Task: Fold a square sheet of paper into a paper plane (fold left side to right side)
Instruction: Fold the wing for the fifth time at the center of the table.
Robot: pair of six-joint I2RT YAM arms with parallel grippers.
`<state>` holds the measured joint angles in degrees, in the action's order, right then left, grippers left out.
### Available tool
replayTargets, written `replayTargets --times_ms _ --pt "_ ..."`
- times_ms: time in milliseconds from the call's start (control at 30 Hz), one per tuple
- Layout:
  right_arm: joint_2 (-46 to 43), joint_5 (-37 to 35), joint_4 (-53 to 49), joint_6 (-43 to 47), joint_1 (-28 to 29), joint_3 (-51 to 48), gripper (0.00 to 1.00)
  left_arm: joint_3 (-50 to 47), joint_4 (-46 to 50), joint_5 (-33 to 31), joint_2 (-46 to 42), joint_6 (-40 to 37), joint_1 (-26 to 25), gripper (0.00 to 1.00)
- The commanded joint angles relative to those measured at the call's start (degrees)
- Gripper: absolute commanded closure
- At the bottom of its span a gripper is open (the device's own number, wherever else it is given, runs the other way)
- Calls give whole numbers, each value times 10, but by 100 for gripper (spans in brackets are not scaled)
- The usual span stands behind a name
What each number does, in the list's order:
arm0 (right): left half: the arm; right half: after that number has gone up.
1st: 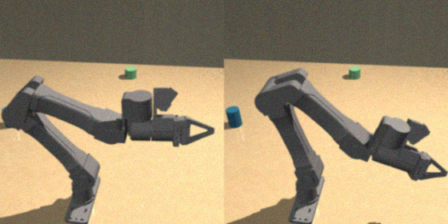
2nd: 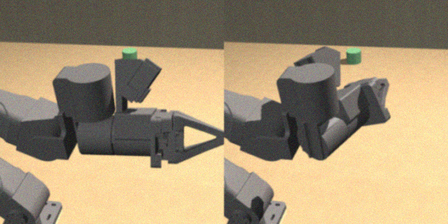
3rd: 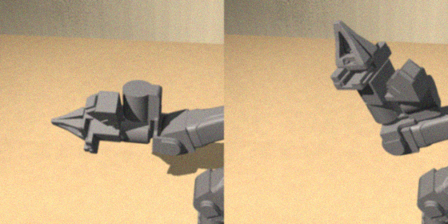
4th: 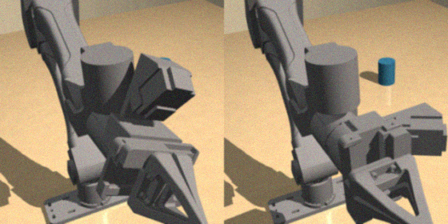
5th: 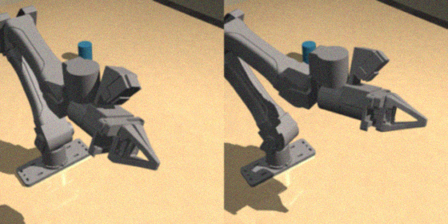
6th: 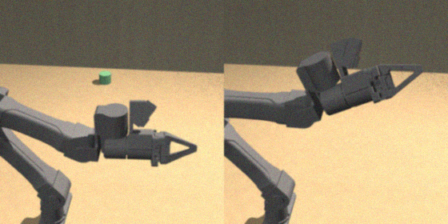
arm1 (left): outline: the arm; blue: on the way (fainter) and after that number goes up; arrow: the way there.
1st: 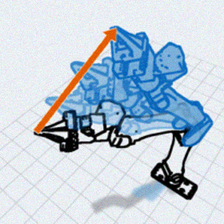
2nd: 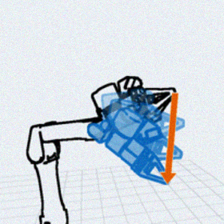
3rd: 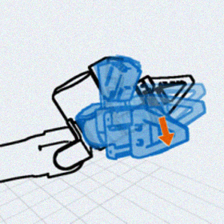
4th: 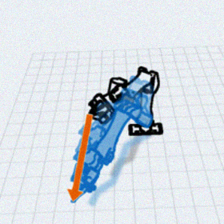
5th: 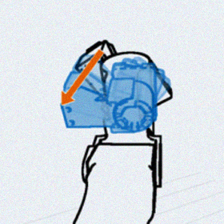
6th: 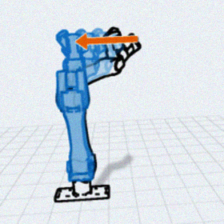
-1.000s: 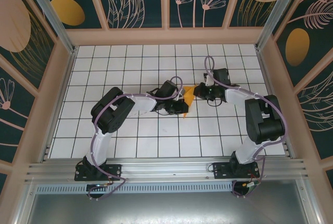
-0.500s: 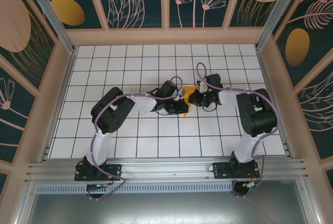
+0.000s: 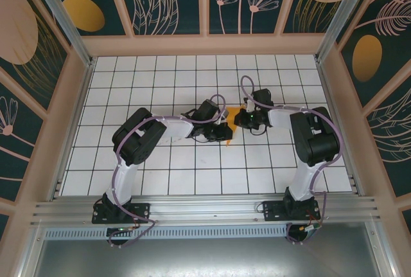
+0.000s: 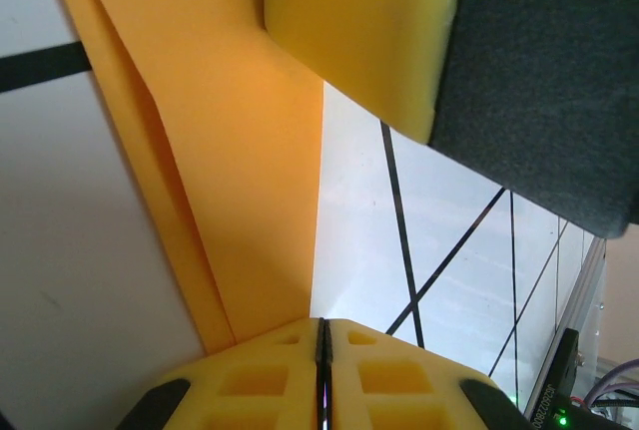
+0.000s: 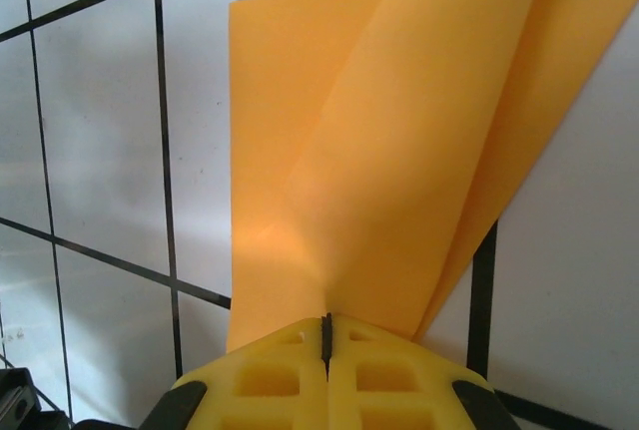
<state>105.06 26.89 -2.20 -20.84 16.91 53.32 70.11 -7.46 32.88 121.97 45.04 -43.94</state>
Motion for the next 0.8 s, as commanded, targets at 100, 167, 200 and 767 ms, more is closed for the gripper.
replayTargets --times_ms 100,167,200,767 --pt "21 -38 -16 22 -17 25 100 -21 69 -33 25 -16 -10 90" --pt "25 -39 -19 26 -22 32 100 -20 69 -32 25 -15 -10 90" --pt "26 -38 -21 28 -25 35 100 -21 69 -32 25 -16 -9 90" --pt "74 -42 -46 52 -67 106 100 -22 66 -29 27 -16 -10 90"
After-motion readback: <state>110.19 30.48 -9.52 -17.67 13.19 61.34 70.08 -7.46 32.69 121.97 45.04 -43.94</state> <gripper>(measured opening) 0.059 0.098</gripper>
